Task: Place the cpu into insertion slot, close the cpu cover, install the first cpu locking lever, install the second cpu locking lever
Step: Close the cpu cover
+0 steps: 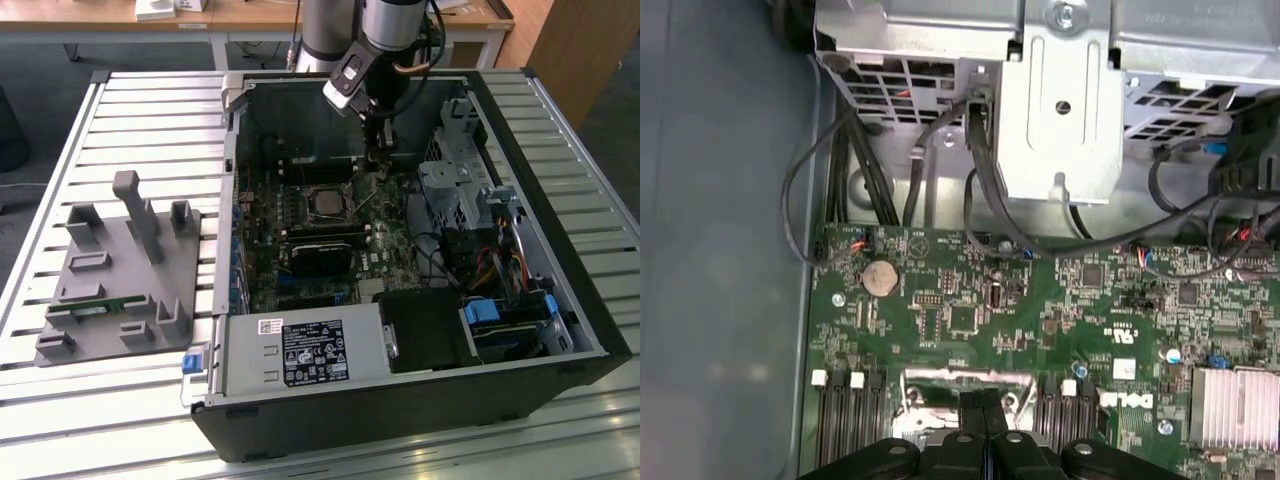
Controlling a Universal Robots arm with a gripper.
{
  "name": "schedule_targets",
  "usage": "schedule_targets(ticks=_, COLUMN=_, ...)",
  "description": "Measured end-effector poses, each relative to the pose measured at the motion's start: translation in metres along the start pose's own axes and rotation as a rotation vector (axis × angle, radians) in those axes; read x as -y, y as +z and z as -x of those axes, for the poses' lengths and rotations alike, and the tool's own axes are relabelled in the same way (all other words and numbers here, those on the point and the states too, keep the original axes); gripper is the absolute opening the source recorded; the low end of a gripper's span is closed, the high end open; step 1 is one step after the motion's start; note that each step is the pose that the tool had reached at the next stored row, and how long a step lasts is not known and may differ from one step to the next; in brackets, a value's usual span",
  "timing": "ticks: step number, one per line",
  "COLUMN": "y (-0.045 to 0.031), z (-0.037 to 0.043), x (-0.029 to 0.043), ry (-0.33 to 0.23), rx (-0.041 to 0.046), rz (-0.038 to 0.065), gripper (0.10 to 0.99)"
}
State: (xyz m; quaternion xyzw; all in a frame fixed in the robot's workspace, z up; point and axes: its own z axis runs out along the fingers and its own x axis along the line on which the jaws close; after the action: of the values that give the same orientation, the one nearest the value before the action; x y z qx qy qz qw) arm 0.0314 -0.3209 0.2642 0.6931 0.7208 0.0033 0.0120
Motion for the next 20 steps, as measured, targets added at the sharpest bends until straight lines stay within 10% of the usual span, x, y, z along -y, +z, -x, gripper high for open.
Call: schedule_targets(ticks=20, y=0.0022, z=-0.0031, x=-0.0138, ry=0.0, rx=0.0016, rz=-0.004, gripper=0.106)
